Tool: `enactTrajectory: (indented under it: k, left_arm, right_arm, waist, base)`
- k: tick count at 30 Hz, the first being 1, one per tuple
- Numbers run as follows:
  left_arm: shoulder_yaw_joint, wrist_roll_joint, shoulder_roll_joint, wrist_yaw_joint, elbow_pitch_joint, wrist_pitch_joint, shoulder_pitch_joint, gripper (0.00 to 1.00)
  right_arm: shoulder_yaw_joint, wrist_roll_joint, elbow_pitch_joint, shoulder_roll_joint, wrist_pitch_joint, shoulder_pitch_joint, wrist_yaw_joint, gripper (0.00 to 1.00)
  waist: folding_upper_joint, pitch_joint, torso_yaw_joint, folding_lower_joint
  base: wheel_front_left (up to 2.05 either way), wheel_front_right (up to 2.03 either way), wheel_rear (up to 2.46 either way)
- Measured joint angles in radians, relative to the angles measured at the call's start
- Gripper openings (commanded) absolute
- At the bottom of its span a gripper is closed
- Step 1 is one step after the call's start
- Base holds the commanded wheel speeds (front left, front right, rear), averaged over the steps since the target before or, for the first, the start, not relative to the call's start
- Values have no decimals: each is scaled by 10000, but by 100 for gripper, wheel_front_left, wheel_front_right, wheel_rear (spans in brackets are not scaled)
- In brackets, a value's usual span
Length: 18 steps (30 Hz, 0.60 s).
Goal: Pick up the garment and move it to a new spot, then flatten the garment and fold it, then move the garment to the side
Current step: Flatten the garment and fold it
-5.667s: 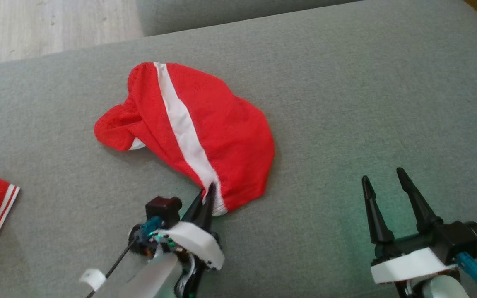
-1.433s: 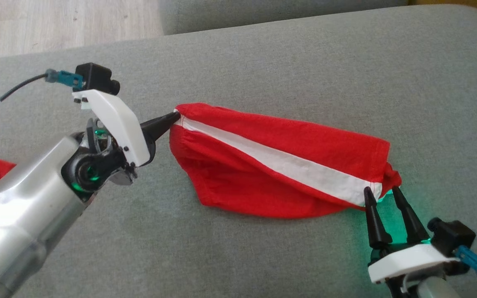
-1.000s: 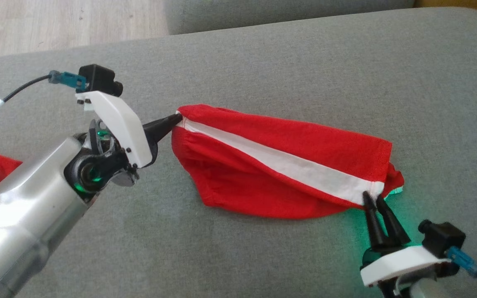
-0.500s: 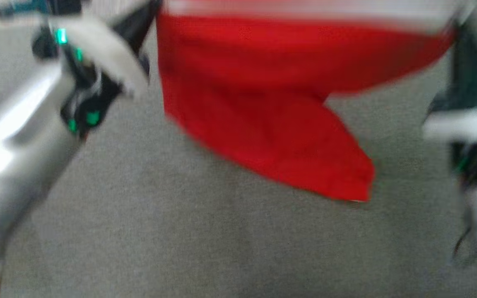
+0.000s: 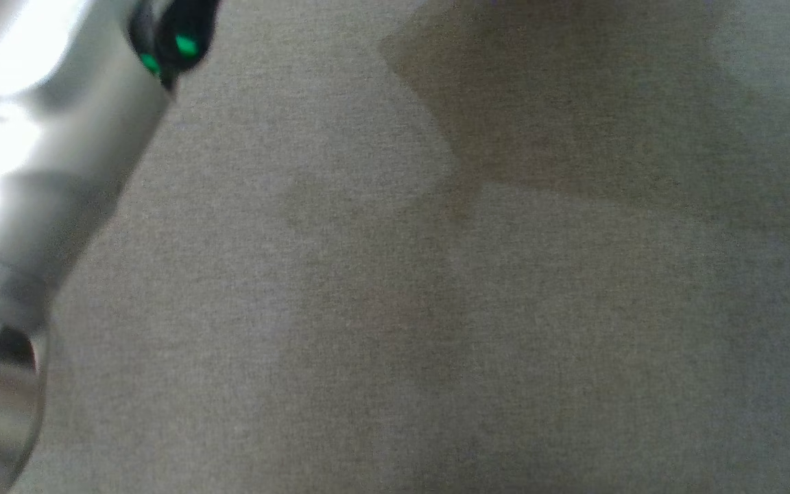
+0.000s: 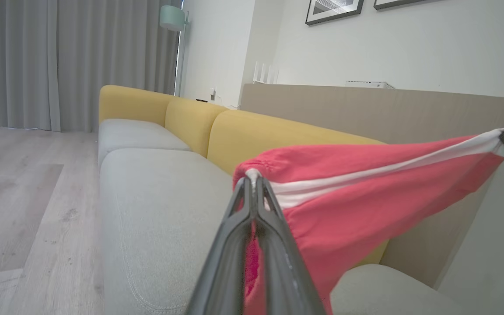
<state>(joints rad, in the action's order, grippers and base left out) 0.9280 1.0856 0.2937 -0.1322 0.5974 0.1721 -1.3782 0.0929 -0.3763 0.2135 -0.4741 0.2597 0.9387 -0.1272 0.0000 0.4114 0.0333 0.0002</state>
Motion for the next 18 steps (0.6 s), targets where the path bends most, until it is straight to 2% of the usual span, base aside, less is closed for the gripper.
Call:
enactTrajectory:
  k: [5,7,13,18]
  left_arm:
    - [698,-836,439,12,-403,727,1863,0]
    - [711,-1338,556,188,-717,800,2870,0]
    - [261,-3743,780,1252,-2598,802,6138,0]
    - [238,-4571,913,2199,-3432,802,8996,0]
  right_arm:
    - [-587,-198,-750,416,0,-2496,0,0]
    - [-765,-199,-963,619,-2,-3794,0,0]
    - [-1315,-303,-1492,1060,-4,-7261,0,0]
    - [-1365,-449,-1902,1287,-6,-9417,0,0]
  waist:
    - [0,-82,52,0]
    - [0,-240,70,-2]
    - [0,-918,107,-4]
    - [1,-1578,30,-5]
  base:
    - [0,0,0]
    - [0,0,0]
    - [0,0,0]
    - [0,0,0]
